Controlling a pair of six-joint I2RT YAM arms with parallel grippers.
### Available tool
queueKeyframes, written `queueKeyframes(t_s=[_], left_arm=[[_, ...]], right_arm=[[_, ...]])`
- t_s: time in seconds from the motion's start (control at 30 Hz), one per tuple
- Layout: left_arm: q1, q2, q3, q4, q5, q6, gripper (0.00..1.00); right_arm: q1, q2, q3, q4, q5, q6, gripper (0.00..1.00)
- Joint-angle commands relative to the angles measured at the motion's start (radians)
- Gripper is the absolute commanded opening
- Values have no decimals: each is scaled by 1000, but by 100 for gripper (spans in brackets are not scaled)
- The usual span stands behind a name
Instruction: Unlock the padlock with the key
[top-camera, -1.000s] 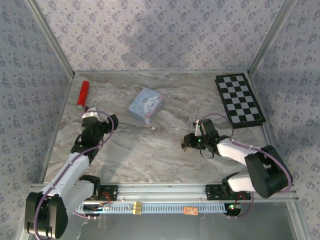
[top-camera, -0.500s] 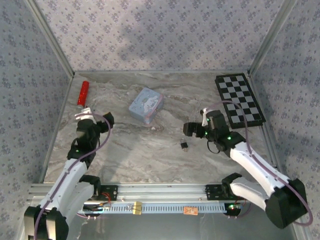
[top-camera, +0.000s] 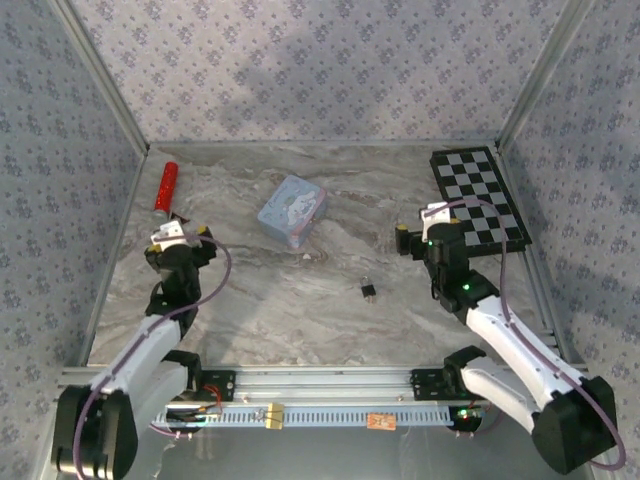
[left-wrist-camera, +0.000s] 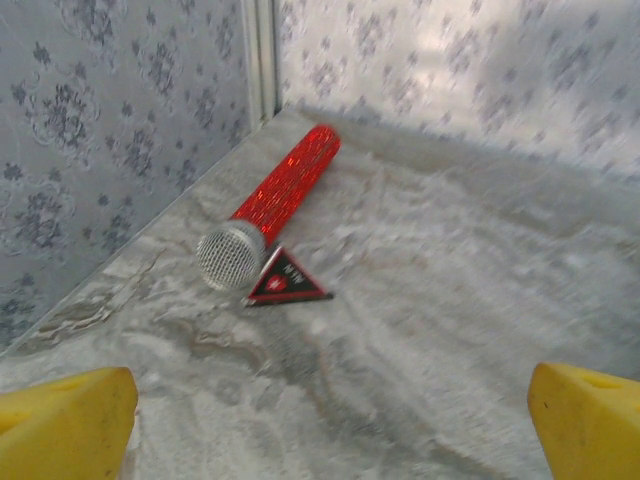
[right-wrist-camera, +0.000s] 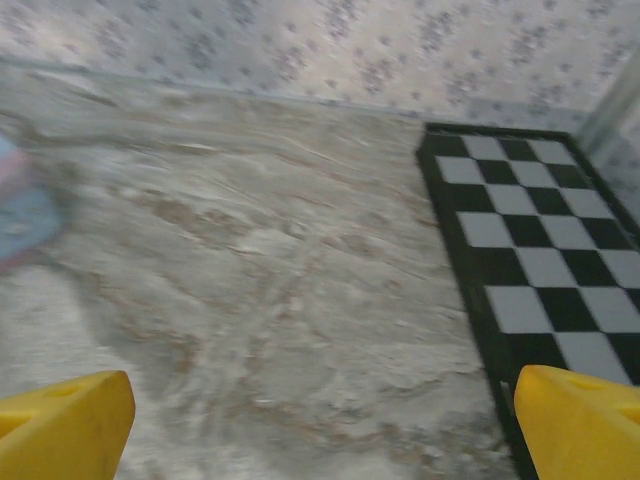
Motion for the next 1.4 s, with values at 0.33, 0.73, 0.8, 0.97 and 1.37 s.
queueKeyframes(t_s=[0.33,0.73,0.8,0.97,1.37], left_arm=[[40,426,100,238,93,186,100],[96,556,75,456,294,245,100],[118,581,67,494,318,226,100],[147,630,98,469,363,206,100],[180,636,113,448,388,172,100]], right_arm=[[-258,317,-194,521,39,-86,99],[-372,443,-248,799,-329,-114,99],[-381,466,-254,831,-366,-114,99],[-402,485,-263,861,-417,-106,99],[-416,611,-186,838,-258,-27,99]])
